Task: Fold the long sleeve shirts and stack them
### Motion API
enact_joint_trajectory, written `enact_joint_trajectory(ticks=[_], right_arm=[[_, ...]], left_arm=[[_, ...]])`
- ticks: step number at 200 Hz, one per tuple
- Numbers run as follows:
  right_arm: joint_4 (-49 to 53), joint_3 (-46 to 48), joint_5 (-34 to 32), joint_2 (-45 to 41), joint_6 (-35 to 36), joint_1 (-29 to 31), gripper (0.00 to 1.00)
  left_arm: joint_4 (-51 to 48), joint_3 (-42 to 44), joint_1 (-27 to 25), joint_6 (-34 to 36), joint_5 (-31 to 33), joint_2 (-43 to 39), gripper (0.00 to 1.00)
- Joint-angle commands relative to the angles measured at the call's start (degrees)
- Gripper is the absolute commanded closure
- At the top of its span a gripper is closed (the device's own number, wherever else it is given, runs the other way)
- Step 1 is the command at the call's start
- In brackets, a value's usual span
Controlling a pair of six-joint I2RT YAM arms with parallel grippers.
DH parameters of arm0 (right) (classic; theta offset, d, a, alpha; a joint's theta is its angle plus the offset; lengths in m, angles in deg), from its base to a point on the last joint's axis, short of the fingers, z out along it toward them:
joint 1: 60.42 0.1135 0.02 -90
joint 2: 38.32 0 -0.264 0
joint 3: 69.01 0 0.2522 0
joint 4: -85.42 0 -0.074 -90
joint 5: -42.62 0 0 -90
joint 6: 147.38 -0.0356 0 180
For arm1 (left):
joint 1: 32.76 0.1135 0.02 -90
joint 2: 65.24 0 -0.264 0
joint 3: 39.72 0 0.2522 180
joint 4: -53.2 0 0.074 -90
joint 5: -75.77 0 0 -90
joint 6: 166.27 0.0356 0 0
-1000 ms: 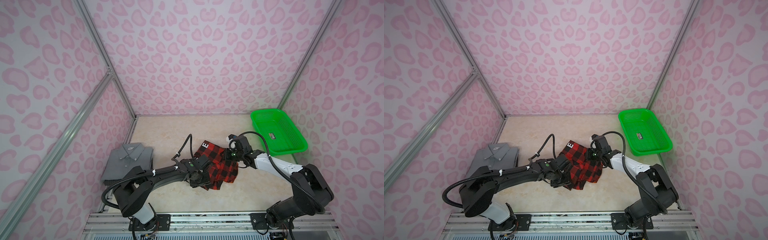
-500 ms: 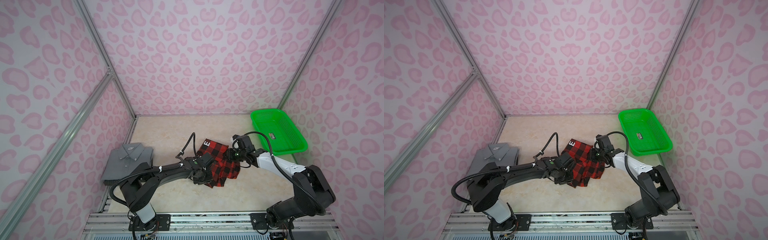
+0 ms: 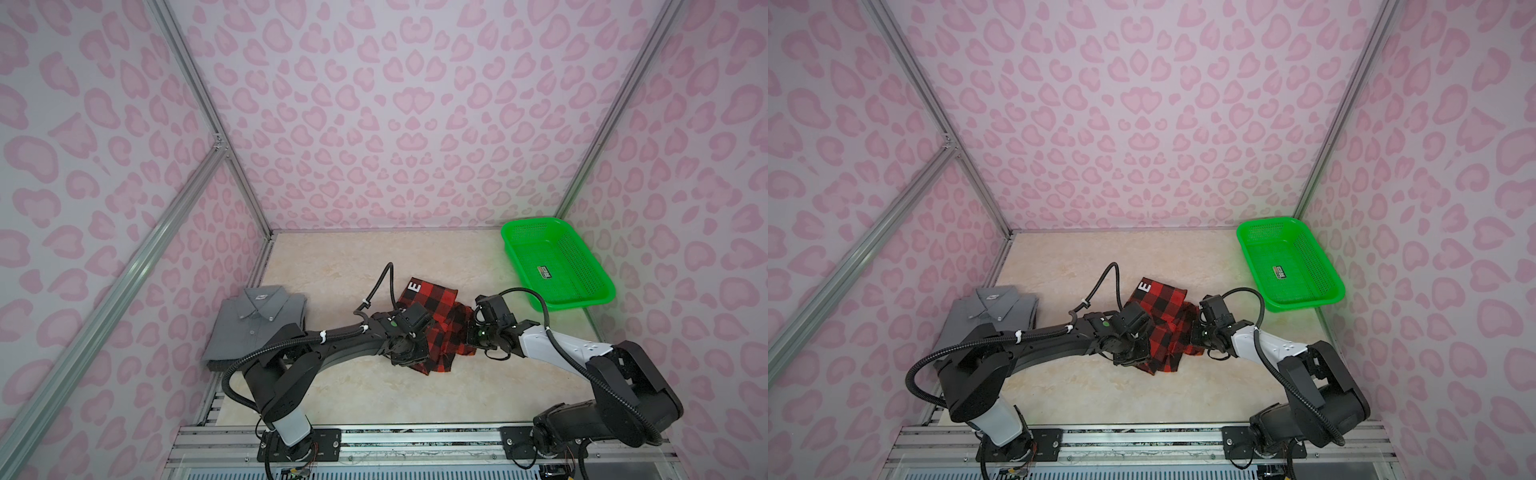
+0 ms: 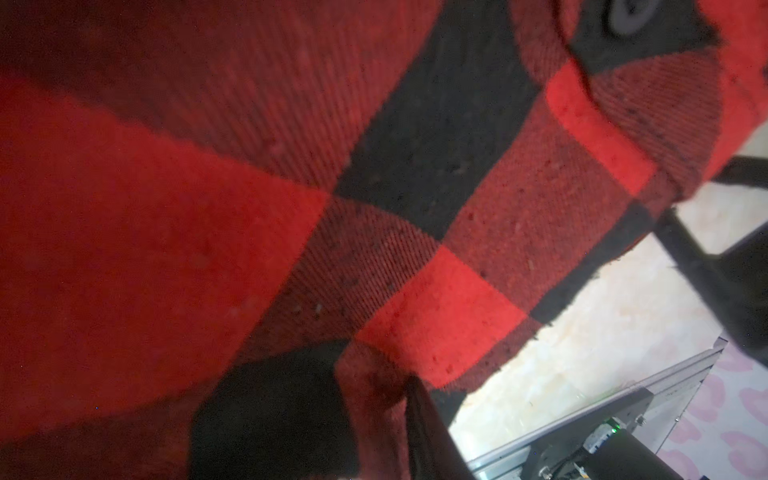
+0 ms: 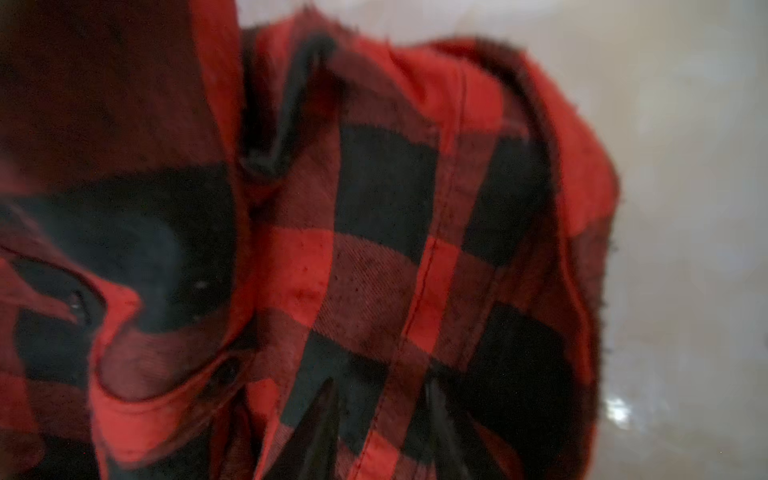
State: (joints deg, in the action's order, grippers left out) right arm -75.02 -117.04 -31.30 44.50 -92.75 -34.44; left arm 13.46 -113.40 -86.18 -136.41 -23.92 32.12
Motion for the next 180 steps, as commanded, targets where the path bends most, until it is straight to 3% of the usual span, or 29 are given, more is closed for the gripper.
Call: enact_joint_trajectory(ticks=[1, 10, 20, 119, 180], right_arm=[[-3.8, 0.4, -1.5, 1.6, -1.9, 2.2, 0.65], [-4.5, 1.0, -2.3, 2.2, -2.6, 3.1, 0.66], [-5.5, 1.6, -2.4, 3.0, -3.2, 3.8, 0.67], [-1.1, 4.3, -11.8, -0.1, -3.6, 8.7, 0.73], [-1.3, 4.0, -12.5, 0.2, -6.8, 14.2, 0.73]], left_arm=[[1.3, -1.0, -0.3, -0.2, -0.9, 1.0, 0.88], [1.4, -1.1, -0.4, -0.4, -0.9, 1.0, 0.95], [1.4, -1.5, -0.4, -0.5, -1.0, 0.8, 0.97], [1.9, -4.6, -0.8, -5.5, 0.9, -3.9, 0.96], [8.6, -4.8, -5.1, -9.1, 0.1, 2.1, 0.97]])
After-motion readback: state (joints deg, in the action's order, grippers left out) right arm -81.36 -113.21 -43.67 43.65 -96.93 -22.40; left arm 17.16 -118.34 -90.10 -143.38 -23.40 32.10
